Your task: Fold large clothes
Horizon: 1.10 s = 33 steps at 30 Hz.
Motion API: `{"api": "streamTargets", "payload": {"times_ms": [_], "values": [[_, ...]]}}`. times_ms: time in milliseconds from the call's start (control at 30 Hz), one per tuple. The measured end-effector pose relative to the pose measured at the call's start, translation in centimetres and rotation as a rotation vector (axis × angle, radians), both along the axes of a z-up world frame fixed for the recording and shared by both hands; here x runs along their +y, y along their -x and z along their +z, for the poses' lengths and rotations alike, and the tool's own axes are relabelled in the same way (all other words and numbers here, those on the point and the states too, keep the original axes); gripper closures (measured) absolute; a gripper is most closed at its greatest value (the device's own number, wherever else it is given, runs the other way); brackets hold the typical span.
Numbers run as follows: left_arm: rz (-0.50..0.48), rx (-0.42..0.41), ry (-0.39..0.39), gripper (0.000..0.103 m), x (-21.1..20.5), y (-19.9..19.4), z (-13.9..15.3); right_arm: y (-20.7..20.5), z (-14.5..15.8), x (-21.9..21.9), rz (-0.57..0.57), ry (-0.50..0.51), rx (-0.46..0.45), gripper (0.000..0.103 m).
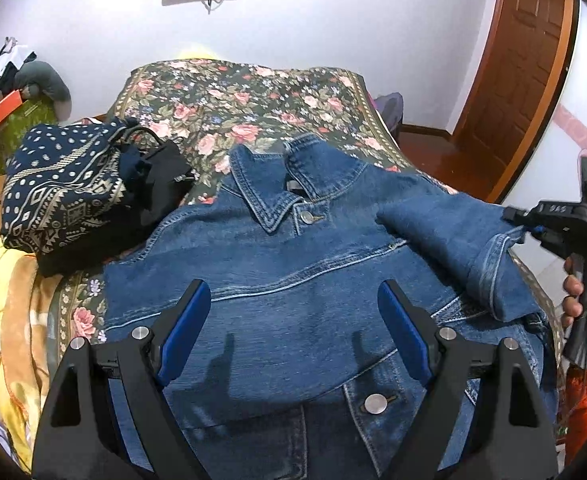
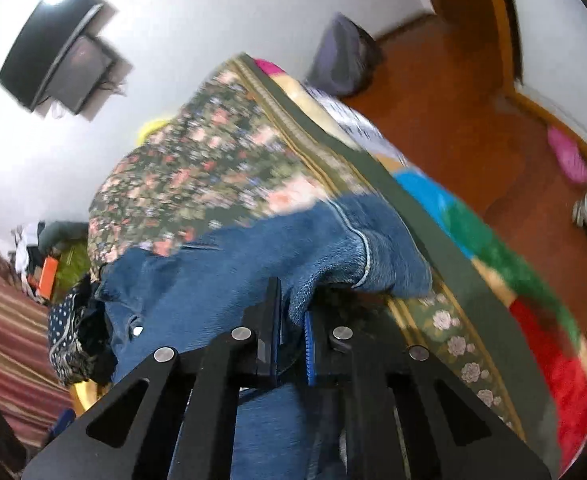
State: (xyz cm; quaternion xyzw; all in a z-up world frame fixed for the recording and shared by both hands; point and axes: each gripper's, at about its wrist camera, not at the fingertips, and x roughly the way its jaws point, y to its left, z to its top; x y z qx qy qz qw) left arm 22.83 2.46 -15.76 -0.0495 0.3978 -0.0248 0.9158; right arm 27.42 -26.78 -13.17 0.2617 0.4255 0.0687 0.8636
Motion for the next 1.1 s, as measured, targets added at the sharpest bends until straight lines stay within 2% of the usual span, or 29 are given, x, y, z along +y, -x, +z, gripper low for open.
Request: {"api": "streamTargets", "payload": {"times_ms": [100, 267, 400, 500, 600, 700, 867, 1000, 1100], "values": [[0.015, -0.02, 0.007, 0.018, 1.0, 0.6, 0.6, 0.7, 3.0, 1.4, 0.054, 0.004, -0.074, 0.096], [0.049, -0.056, 0.03, 0.018, 3.0, 1.8, 1.7, 2.3, 8.5, 6.1, 0.176, 0.034, -0.215, 0.096], [0.085, -0.087, 0.052, 0.018, 5.2, 3.1, 2.6, 3.2, 11.2, 11.6, 0.307, 0.045, -0.287, 0.096], [0.114, -0.108, 0.08, 0.018, 7.2, 4.3, 3.4, 3.3, 11.5, 15.7, 0.392, 0.077, -0.308, 0.096], [0.139, -0.125, 0.143, 0.018, 9.8, 5.7, 4.2, 3.9, 10.4, 20.3, 0.5, 0.108, -0.296, 0.096], [0.159, -0.132, 0.203, 0.018, 12.0, 6.8, 4.6, 4.5, 7.8, 24.9, 0.61, 0.138, -0.236, 0.096], [0.238, -0.099, 0.231, 0.018, 15.5, 8.6, 3.5, 5.5, 0.5, 31.0, 0.782, 0.222, -0.056, 0.096], [0.276, -0.053, 0.263, 0.018, 17.1, 9.3, 1.9, 6.5, -3.7, 32.6, 0.845, 0.287, 0.067, 0.092], [0.293, -0.013, 0.273, 0.018, 17.3, 9.4, 0.4, 7.0, -4.3, 32.3, 0.883, 0.318, 0.114, 0.09]]}}
